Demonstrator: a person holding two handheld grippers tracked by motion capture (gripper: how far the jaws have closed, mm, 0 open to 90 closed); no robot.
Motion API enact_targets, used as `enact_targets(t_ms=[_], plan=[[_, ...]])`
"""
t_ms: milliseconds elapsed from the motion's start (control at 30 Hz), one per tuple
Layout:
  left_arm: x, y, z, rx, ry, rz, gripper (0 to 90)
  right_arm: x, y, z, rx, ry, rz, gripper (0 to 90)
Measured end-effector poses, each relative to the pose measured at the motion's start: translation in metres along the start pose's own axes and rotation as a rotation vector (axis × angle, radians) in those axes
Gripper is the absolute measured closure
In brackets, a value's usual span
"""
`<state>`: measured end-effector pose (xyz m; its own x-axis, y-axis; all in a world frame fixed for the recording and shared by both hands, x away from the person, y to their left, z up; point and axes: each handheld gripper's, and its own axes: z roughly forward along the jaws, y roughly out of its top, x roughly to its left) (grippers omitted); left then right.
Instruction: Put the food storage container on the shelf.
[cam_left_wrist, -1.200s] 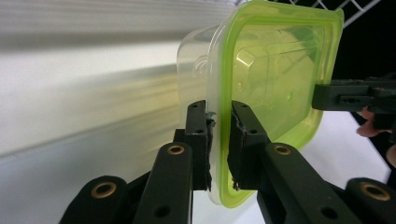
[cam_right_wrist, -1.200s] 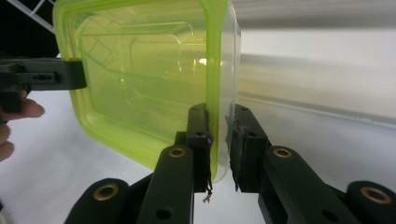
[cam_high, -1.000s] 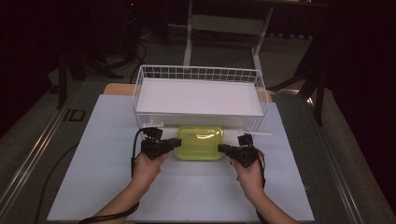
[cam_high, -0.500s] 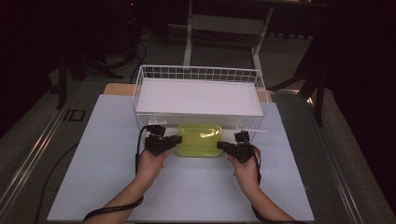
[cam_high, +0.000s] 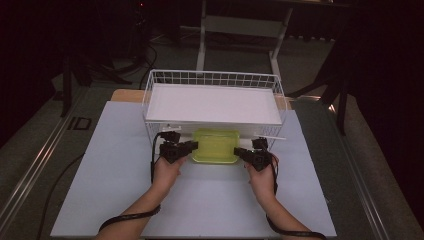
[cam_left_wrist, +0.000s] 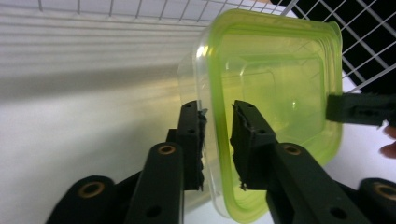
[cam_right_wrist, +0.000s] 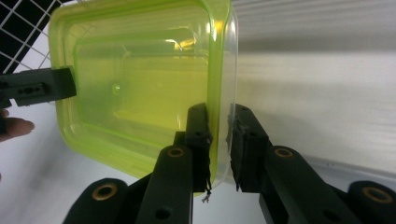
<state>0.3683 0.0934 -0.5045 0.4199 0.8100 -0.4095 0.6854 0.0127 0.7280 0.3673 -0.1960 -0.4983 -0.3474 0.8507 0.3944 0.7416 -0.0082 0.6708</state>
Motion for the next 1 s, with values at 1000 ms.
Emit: enact_targets(t_ms=[1000], plan=[[0.011, -0.012, -0.024, -0.082, 0.032, 0.031, 49.3, 0.015, -0.009, -0.019, -0.099, -0.027, -0.133, 63.0]])
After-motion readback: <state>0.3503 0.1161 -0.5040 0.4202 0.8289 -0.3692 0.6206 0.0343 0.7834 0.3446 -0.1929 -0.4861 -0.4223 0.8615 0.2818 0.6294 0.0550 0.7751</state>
